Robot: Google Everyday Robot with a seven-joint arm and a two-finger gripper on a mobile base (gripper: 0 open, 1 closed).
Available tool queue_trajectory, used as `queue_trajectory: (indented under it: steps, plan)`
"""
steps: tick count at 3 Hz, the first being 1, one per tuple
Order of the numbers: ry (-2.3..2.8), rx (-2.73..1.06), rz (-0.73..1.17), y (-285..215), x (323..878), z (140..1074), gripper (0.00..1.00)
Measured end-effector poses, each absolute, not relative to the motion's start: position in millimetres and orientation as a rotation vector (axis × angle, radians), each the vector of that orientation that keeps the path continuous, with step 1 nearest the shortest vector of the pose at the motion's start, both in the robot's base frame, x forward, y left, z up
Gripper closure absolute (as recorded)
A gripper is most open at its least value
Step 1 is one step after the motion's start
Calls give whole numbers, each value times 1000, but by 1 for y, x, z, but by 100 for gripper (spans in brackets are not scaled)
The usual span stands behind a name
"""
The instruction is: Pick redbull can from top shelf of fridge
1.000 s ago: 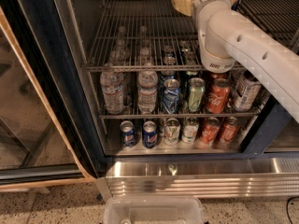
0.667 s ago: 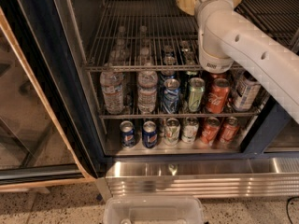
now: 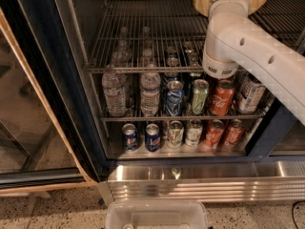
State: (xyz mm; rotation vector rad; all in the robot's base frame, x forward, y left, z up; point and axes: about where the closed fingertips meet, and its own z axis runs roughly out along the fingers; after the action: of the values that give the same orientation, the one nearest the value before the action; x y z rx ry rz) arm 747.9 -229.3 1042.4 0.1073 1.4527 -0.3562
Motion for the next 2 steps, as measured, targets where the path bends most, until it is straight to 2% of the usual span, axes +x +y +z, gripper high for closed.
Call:
queue_trajectory:
  steps: [2]
  plan:
    - [1509,167,-272,-274,754,1041,0]
